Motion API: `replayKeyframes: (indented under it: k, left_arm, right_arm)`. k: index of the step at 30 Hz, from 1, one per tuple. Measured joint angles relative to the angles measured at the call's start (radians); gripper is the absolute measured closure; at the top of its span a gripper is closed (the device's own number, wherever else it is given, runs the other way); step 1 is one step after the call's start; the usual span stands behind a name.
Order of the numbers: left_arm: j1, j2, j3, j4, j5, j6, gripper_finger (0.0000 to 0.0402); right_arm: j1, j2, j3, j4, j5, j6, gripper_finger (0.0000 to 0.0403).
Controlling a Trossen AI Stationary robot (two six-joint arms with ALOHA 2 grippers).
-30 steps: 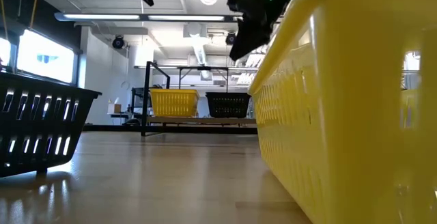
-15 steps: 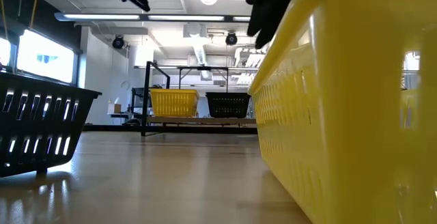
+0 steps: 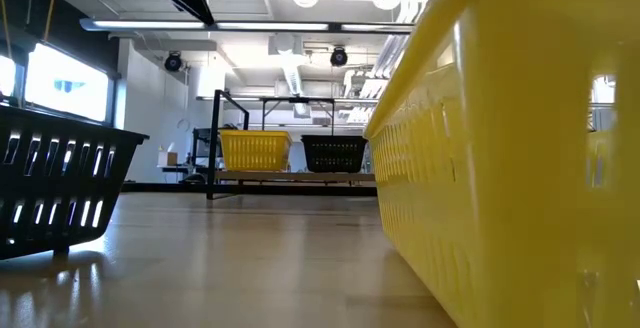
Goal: Stack baskets on shelf by color
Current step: Stack the yellow bin on top of the yellow bin on the shelf
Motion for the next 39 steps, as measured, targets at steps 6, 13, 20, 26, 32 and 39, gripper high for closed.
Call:
replayKeyframes:
  k: [6, 13, 20, 26, 32, 39]
  left_arm:
    - [-0.022, 0.000, 0.000, 0.003, -0.003, 0.000, 0.0259]
    - [-0.025, 0.000, 0.000, 0.003, -0.003, 0.008, 0.0259]
    - [-0.025, 0.000, 0.000, 0.002, -0.003, 0.008, 0.0259]
    - [-0.025, 0.000, 0.000, 0.002, -0.003, 0.008, 0.0259]
    - [-0.025, 0.000, 0.000, 0.002, -0.003, 0.008, 0.0259]
    - [-0.025, 0.000, 0.000, 0.001, -0.003, 0.008, 0.0259]
  right_arm:
    - [0.100, 0.005, 0.000, -0.002, 0.036, 0.206, 0.0290]
    - [0.189, 0.044, 0.000, -0.008, 0.092, 0.383, 0.0290]
    - [0.243, 0.113, -0.001, -0.005, 0.077, 0.513, 0.0290]
    - [0.267, 0.174, -0.001, 0.020, 0.040, 0.562, 0.0290]
    - [0.268, 0.237, -0.001, 0.083, 0.027, 0.562, 0.0290]
    - [0.268, 0.300, -0.001, 0.112, -0.005, 0.561, 0.0292]
